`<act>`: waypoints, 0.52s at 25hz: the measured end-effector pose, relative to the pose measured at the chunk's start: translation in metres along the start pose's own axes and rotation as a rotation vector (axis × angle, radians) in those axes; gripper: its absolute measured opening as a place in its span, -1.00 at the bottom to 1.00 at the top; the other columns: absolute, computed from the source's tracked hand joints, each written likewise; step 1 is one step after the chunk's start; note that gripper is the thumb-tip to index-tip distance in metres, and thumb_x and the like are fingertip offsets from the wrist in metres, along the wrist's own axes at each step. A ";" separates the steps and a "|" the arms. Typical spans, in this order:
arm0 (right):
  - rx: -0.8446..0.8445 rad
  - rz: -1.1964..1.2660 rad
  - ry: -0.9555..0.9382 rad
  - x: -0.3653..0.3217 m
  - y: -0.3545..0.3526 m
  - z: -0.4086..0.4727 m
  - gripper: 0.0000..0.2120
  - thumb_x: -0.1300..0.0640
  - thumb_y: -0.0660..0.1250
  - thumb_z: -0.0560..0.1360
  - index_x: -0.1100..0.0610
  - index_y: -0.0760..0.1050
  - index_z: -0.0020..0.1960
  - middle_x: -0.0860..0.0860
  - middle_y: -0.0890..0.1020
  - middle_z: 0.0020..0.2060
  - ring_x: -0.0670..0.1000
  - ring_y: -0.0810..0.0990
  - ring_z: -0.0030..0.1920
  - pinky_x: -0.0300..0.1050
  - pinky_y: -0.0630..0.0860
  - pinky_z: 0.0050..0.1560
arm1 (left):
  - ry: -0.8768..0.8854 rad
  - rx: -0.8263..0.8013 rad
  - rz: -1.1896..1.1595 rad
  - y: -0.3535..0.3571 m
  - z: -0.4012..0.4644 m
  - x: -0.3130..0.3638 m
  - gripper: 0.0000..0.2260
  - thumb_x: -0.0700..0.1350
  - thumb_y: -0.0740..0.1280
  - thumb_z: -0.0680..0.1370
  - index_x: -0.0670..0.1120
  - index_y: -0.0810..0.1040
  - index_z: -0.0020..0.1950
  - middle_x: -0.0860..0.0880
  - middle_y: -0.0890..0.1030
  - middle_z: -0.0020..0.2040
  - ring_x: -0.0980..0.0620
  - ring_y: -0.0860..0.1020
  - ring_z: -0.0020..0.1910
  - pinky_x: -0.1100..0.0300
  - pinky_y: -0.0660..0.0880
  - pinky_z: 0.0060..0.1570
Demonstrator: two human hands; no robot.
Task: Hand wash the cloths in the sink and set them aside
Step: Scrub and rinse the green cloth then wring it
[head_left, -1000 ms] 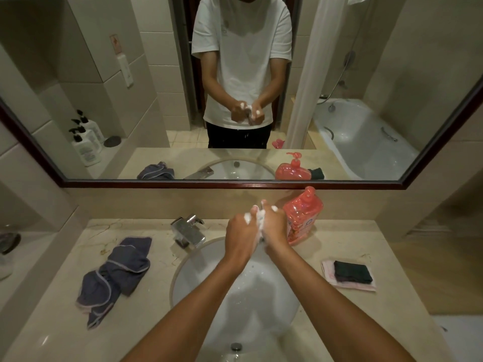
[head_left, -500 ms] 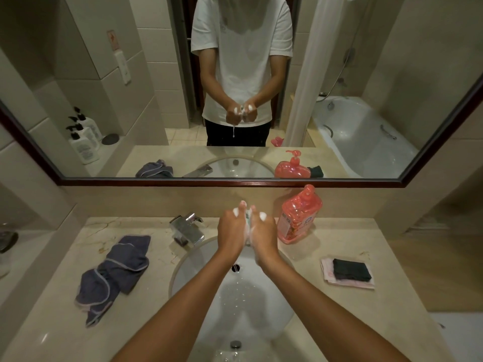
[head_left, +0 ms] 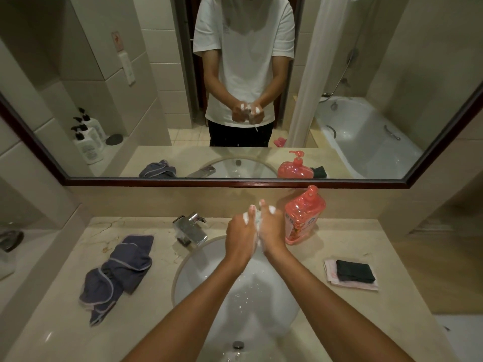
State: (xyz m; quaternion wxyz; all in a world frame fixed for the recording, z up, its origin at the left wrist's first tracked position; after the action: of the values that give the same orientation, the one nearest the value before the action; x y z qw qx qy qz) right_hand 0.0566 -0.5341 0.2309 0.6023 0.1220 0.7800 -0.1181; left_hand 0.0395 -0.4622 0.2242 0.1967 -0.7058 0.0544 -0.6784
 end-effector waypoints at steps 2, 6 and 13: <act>-0.009 -0.062 -0.025 0.009 0.004 -0.009 -0.57 0.00 0.21 0.67 0.10 0.49 -0.34 0.02 0.59 -0.45 0.05 0.58 -0.35 -0.03 0.49 -0.25 | -0.054 0.000 -0.045 -0.004 0.008 0.000 -0.53 0.08 0.11 0.71 -0.03 0.39 -0.38 0.02 0.45 -0.47 0.09 0.41 -0.46 0.16 0.26 -0.37; 0.048 -0.017 0.005 0.003 -0.002 0.000 -0.58 0.03 0.22 0.67 0.10 0.42 -0.35 -0.06 0.49 -0.53 -0.03 0.48 -0.44 -0.11 0.39 -0.32 | -0.070 -0.018 -0.094 0.004 -0.001 -0.001 -0.53 0.11 0.12 0.70 -0.04 0.39 -0.36 0.07 0.42 -0.47 0.12 0.38 -0.48 0.19 0.29 -0.41; -0.118 -0.118 -0.116 0.012 -0.003 -0.016 -0.71 -0.05 0.18 0.67 0.06 0.46 -0.15 -0.02 0.58 -0.30 -0.01 0.57 -0.24 -0.08 0.47 -0.21 | -0.030 0.136 -0.090 -0.012 0.008 -0.003 -0.52 0.19 0.05 0.68 -0.04 0.37 -0.35 0.07 0.41 -0.45 0.13 0.38 -0.48 0.15 0.29 -0.37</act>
State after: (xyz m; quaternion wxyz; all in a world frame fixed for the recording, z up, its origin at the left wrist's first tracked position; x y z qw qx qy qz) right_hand 0.0382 -0.5306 0.2237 0.6445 0.0331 0.7554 -0.1138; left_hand 0.0451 -0.4488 0.2255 0.2142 -0.7026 -0.0267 -0.6781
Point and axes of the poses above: each hand's wrist, its own z-axis towards the middle knuckle, its own y-axis out of the palm, x = y × z, the point moved 1 cm from there along z, towards the middle knuckle
